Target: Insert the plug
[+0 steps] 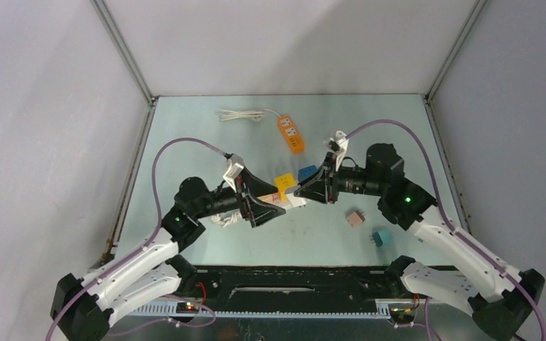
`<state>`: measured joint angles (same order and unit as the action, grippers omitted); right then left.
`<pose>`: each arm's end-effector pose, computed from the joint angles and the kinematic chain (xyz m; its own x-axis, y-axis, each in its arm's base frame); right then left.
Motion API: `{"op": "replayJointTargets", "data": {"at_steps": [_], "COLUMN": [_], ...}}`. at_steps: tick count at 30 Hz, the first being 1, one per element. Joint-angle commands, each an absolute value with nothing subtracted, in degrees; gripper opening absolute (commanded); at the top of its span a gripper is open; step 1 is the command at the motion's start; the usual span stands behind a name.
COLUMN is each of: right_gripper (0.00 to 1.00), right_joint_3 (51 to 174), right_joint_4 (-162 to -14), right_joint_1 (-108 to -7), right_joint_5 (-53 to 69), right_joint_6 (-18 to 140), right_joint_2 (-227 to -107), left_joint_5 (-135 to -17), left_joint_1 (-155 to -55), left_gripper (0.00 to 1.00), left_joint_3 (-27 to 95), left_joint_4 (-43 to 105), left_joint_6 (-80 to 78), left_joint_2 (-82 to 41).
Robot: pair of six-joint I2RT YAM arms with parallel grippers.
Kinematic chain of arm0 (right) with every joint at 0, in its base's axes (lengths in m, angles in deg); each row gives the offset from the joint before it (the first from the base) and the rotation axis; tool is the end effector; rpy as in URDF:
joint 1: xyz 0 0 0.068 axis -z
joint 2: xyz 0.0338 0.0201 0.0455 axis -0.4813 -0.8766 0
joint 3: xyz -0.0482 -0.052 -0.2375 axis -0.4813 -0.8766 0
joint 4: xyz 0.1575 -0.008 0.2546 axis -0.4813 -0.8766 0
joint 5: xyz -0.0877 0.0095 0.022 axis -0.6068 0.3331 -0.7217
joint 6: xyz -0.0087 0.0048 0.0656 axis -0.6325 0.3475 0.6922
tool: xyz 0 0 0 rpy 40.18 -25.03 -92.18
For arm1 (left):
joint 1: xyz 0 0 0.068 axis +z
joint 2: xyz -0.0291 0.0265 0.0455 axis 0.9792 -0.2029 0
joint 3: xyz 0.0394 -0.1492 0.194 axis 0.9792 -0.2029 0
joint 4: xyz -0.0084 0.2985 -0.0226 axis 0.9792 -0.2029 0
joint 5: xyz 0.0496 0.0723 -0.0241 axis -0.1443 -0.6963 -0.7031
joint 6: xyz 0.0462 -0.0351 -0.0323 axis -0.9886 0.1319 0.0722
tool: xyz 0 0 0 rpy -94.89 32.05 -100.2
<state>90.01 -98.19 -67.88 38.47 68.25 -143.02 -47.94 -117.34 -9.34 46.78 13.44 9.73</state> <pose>0.2050 0.2089 0.3236 -0.4292 -0.1026 -0.8974 -0.8821 0.2611 0.3920 0.1810 -0.1869 0.2646 -0.4032 -0.1302 -0.9058 0.8792 0.2194 -0.4229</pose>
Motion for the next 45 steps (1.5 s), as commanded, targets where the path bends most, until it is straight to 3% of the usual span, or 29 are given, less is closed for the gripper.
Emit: {"op": "replayJointTargets", "data": {"at_steps": [1, 5, 15, 25, 27, 31, 32, 33, 34, 37, 38, 41, 45], "right_gripper": [0.00, 0.00, 0.00, 0.00, 0.00, 0.00, 0.00, 0.04, 0.16, 0.70, 0.79, 0.94, 0.97], "right_joint_3": [90.8, 90.8, 90.8, 90.8, 90.8, 90.9, 90.9, 90.9, 91.1, 93.0, 93.7, 95.5, 98.0], "right_joint_4": [-89.2, -84.9, -82.6, -83.7, -83.8, -84.7, -85.3, -86.1, -87.9, -94.9, -98.4, -104.7, -110.1], "right_joint_1": [-67.6, -67.6, -67.6, -67.8, -67.9, -67.8, -67.7, -67.3, -66.9, -65.7, -65.4, -65.1, -65.3], "right_joint_5": [35.6, 35.8, 36.7, 37.8, 38.0, 38.3, 38.4, 38.6, 39.0, 40.5, 40.6, 41.1, 46.4], "right_joint_6": [74.7, 77.3, 79.6, 79.6, 79.4, 78.7, 78.0, 77.4, 76.4, 72.2, 70.6, 66.5, 63.0], "right_joint_2": [-139.3, -138.5, -139.3, -140.3, -140.4, -140.7, -140.8, -140.9, -141.0, -141.7, -142.0, -143.5, -147.2], "left_joint_5": [-44.5, -40.7, -41.6, -42.9, -42.7, -41.5, -41.4, -41.3, -41.3, -41.9, -42.5, -43.2, -41.9], "left_joint_1": [-117.6, -117.9, -120.0, -120.0, -120.0, -120.0, -120.0, -120.0, -120.0, -120.0, -120.1, -120.1, -120.2], "left_gripper": [0.93, 0.87, 0.62, 0.56, 0.47, 0.05, 0.01, 0.00, 0.00, 0.00, 0.00, 0.00, 0.00], "left_joint_3": [-10.3, -9.7, -5.8, -4.2, -3.9, -3.5, -3.4, -3.2, -3.0, -1.1, 0.2, 5.7, 13.0], "left_joint_4": [68.6, 80.5, 81.3, 83.6, 83.7, 82.9, 81.7, 79.5, 76.9, 62.1, 55.0, 33.0, 8.5], "left_joint_6": [22.3, 28.3, 27.5, 27.7, 27.7, 27.9, 27.4, 26.4, 25.1, 17.5, 13.8, 2.9, -8.4], "left_joint_2": [5.9, 1.7, -3.2, -4.3, -4.6, -5.1, -4.9, -4.5, -3.9, -1.2, -0.3, 1.3, 0.2]}}
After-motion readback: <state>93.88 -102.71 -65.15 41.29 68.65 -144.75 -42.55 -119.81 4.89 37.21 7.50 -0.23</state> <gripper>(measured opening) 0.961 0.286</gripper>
